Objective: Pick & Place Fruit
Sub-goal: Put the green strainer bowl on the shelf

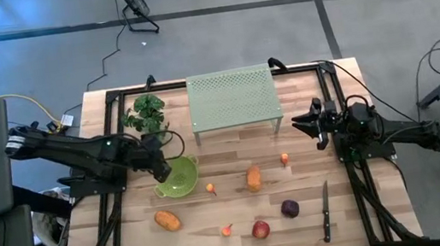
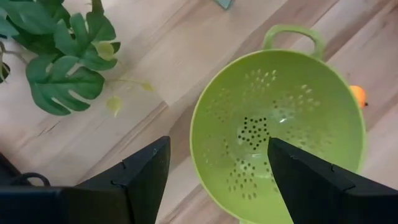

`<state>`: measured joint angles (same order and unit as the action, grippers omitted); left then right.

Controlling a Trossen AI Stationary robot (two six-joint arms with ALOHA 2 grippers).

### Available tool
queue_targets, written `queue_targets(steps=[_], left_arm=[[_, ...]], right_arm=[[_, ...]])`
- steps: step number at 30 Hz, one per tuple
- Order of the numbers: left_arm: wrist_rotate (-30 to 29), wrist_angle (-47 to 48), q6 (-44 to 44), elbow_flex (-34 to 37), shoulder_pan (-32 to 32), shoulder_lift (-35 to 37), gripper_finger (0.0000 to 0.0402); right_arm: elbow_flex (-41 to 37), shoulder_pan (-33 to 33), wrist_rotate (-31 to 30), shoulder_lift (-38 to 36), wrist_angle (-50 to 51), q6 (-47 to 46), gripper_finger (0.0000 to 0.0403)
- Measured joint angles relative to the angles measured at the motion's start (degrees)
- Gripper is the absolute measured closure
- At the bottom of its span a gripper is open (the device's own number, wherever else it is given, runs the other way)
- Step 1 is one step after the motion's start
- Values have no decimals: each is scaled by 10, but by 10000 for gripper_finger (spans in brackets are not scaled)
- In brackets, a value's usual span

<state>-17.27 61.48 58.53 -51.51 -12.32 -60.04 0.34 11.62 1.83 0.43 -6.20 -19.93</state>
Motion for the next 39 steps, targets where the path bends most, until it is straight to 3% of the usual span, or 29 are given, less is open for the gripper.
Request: queue_targets(steps=[13,18,27,39], left_arm=[[16,0,19,0,1,-79,140],[29,0,17,0,38,-107,140],[96,-23,-67,0,115,-142,140],[123,-35,-122,2,142,-148,140]], right_arm=[[0,0,-1,0,0,0,307],[0,0,-1,0,0,0,307],[0,0,2,0,0,-13,307],[0,0,3,0,4,-15,307]])
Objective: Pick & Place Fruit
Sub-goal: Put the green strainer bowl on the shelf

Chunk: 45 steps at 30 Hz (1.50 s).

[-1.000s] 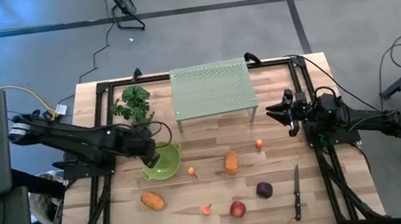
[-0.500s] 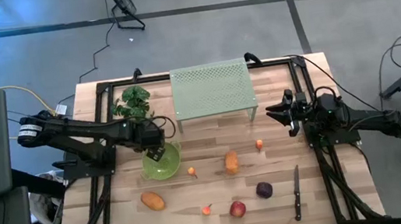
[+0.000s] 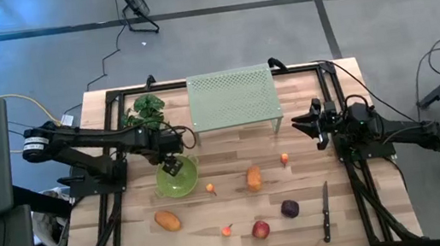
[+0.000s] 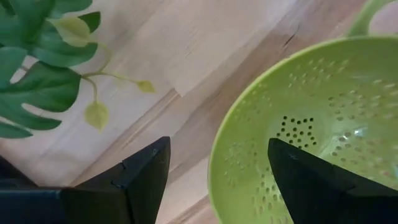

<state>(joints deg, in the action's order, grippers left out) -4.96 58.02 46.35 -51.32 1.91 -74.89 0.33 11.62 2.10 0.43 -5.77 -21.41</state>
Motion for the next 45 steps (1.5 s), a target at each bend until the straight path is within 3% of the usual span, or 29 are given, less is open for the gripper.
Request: queue_targets(steps=[9,19,32,45], left_arm=[[10,-26,-56,35,0,0,140],[17,-26,-56,43,0,0,147],[34,-26,-121,43,0,0,303],[49,-27,-136,43,0,0,370]], right_arm=[[0,0,0,0,11,0,307],[0,0,0,0,12,0,307],[0,0,0,0,13,0,307],[0,0,0,0,13,0,307]])
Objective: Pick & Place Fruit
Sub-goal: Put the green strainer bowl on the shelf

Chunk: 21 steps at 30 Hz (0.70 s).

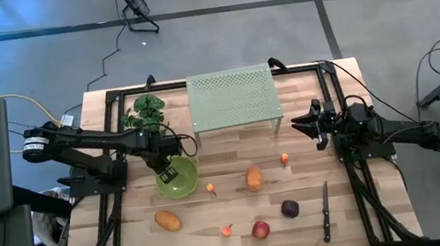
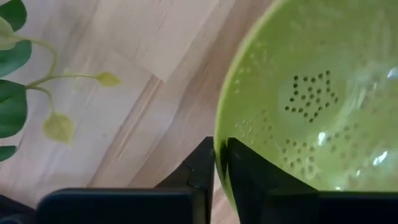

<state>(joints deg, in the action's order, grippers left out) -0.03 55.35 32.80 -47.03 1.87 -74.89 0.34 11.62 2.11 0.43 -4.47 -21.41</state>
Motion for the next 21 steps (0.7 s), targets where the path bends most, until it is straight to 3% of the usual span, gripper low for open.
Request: queue_targets(steps=[4,21], left_arm=[[10,1,-3,-1,0,1,395],[30,0,-13,-1,0,1,399]], right_arm=[[0,0,0,0,0,0,307],[0,0,0,0,1,0,307]])
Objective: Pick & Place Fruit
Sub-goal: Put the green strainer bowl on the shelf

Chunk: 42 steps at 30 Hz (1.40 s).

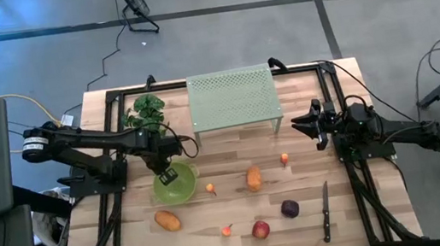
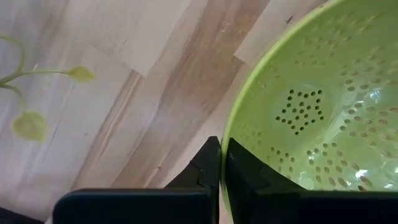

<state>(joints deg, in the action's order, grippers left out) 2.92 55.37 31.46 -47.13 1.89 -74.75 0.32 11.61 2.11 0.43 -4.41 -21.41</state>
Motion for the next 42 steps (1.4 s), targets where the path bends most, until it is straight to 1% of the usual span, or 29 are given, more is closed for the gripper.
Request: queue_targets(steps=[7,13,17,25,32,42], left_arm=[[19,1,-2,0,0,1,400],[23,1,-3,0,0,1,401],[19,3,-13,-14,0,0,401],[19,11,-28,-58,0,0,401],[19,41,-29,-103,0,0,401],[20,83,-42,-201,0,0,402]], right_arm=[[0,0,0,0,10,0,307],[0,0,0,0,11,0,307],[0,0,0,0,11,0,307],[0,0,0,0,11,-13,307],[0,0,0,0,11,-13,307],[0,0,0,0,12,-13,307]])
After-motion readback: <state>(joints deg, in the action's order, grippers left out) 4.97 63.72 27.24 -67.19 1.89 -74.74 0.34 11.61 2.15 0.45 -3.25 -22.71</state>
